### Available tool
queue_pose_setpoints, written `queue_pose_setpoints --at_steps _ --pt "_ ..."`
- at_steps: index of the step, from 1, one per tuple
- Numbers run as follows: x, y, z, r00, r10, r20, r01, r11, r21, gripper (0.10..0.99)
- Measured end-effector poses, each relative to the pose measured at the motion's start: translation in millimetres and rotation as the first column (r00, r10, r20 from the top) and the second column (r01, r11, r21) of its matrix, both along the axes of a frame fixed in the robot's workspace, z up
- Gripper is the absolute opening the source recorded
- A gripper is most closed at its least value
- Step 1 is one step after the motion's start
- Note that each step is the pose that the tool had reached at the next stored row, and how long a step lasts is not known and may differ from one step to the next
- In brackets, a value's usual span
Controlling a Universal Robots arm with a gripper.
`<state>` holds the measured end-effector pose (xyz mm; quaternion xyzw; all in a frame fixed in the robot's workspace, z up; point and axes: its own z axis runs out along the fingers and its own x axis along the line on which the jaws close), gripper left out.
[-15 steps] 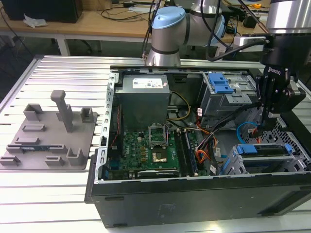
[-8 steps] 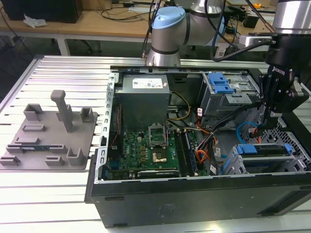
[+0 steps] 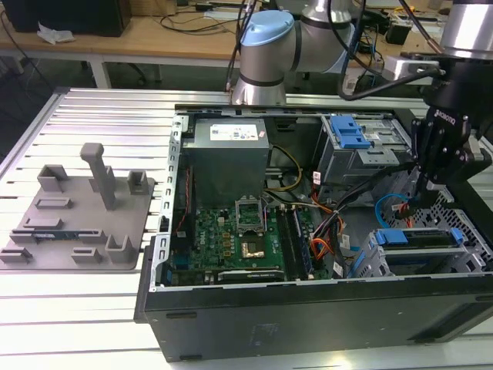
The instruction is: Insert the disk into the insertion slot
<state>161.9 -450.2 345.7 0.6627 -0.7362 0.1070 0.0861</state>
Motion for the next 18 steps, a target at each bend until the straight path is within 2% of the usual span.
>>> queue_pose_setpoints --at_steps 2,4,6,9,10,11,13,16,17,18 --pt "0.6 -4.5 0.3 1.0 0.0 -0.0014 0.0 0.9999 0.014 0.169" --pt "1.7 -10.4 1.9 1.0 0.0 -0.0038 0.0 0.9998 0.022 0.169" --pt "4.7 -13.7 3.8 1.0 0.0 -0.008 0.0 0.9996 0.027 0.169" --pt "9.7 -17.1 5.9 0.9998 0.0 -0.0201 0.001 0.9995 0.033 0.169" --pt "11.5 -18.1 6.0 0.9997 0.0 -0.026 0.001 0.9993 0.036 0.169" --pt "13.5 -19.9 6.0 0.9995 0.0 -0.0309 0.001 0.999 0.044 0.169" --pt "15.3 -22.3 6.1 0.9994 0.001 -0.036 0.001 0.9984 0.056 0.169" --pt "15.9 -25.4 5.9 0.999 0.004 -0.0443 -0.001 0.9982 0.06 0.169" --pt "16.0 -26.5 5.7 0.9986 0.01 -0.0509 -0.007 0.9982 0.06 0.169" --pt "16.1 -27.3 5.6 0.9984 0.017 -0.054 -0.013 0.9981 0.06 0.169"
